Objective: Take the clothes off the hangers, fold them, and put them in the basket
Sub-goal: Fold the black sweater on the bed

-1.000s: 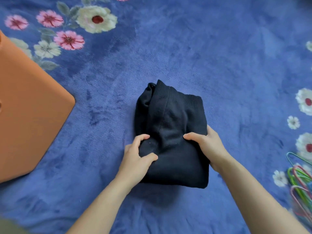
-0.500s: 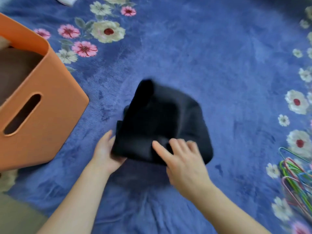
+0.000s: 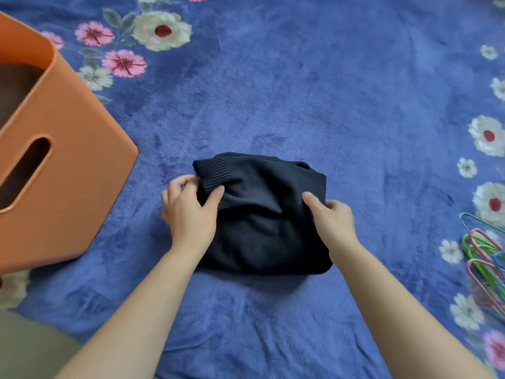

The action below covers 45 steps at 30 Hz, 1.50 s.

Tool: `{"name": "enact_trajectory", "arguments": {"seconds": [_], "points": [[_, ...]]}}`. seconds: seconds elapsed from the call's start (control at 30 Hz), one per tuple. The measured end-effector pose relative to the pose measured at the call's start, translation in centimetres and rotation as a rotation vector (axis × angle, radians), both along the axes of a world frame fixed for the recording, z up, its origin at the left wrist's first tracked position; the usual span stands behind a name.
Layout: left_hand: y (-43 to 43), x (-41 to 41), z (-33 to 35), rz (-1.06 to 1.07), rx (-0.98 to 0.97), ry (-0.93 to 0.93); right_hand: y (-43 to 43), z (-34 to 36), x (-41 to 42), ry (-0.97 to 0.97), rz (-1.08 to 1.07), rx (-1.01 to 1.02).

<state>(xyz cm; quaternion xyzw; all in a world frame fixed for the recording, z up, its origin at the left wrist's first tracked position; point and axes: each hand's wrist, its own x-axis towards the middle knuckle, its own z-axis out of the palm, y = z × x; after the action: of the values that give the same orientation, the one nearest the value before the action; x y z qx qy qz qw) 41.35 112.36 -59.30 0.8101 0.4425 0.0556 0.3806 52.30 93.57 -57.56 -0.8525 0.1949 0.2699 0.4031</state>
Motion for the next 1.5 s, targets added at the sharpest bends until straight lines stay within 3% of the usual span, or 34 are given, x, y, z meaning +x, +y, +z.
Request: {"name": "enact_trajectory", "arguments": {"seconds": [0.1,0.2,0.3,0.4,0.57,0.67,0.77,0.9,0.93,1.0,1.07,1.1,1.17,1.23,1.33,1.43,1.5], "points": [[0.2,0.2,1.7,-0.083,-0.034,-0.286,0.2,-0.1,-0.6,-0.109,-0.005,0.115],[1.2,0.0,1.8,-0.034,-0.150,-0.280,-0.9,0.5,-0.8,-0.179,-0.103,0.265],[2.8,-0.3,-0.5,0.020,-0.328,-0.158,-1.9,0.4,-0.5,0.045,-0.142,0.312],[3.0,-0.2,-1.4,-0.060,-0.333,-0.205,-1.7,0.8,-0.2,0.350,-0.136,0.470],[3.4,0.6,0.1,0.042,-0.613,-0.436,-2.5,1.7,0.4,0.396,-0.115,0.671],[3.9,1.2,1.0,0.089,-0.684,-0.487,-2.9,1.6,0.6,0.411,-0.110,0.664],[4.3,1.9,-0.3,0.054,-0.521,-0.342,-2.5,0.6,1.4,0.315,-0.078,0.558],[4.6,2.9,-2.7,0.134,-0.287,-0.092,-1.5,-1.5,1.6,0.021,0.010,0.163],[4.7,3.1,-2.5,0.160,-0.180,-0.077,-1.4,-1.8,1.5,-0.039,0.036,0.083],[4.3,3.2,-1.2,0.121,0.061,-0.243,-1.3,-1.8,1.1,-0.110,0.037,-0.016],[3.3,3.3,0.1,-0.163,0.320,-0.390,-1.5,-1.6,0.7,-0.054,-0.024,0.015],[2.5,3.2,0.0,-0.350,0.390,-0.365,-1.7,-1.5,0.5,0.005,-0.048,0.040],[1.4,2.6,-1.4,-0.636,0.412,-0.144,-1.8,-1.6,0.3,0.112,-0.034,0.025],[1.1,2.2,-3.6,-0.699,0.322,0.069,-2.1,-1.9,0.4,0.170,0.028,-0.034],[1.3,2.2,-5.2,-0.520,0.205,0.090,-2.6,-1.6,0.7,0.258,0.064,0.006],[1.2,2.0,-3.8,-0.084,-0.031,0.000,-3.5,-1.4,0.4,0.348,0.068,0.108],[1.9,0.7,-3.7,0.098,-0.223,-0.023,-3.6,-1.5,0.1,0.355,0.048,0.166]]}}
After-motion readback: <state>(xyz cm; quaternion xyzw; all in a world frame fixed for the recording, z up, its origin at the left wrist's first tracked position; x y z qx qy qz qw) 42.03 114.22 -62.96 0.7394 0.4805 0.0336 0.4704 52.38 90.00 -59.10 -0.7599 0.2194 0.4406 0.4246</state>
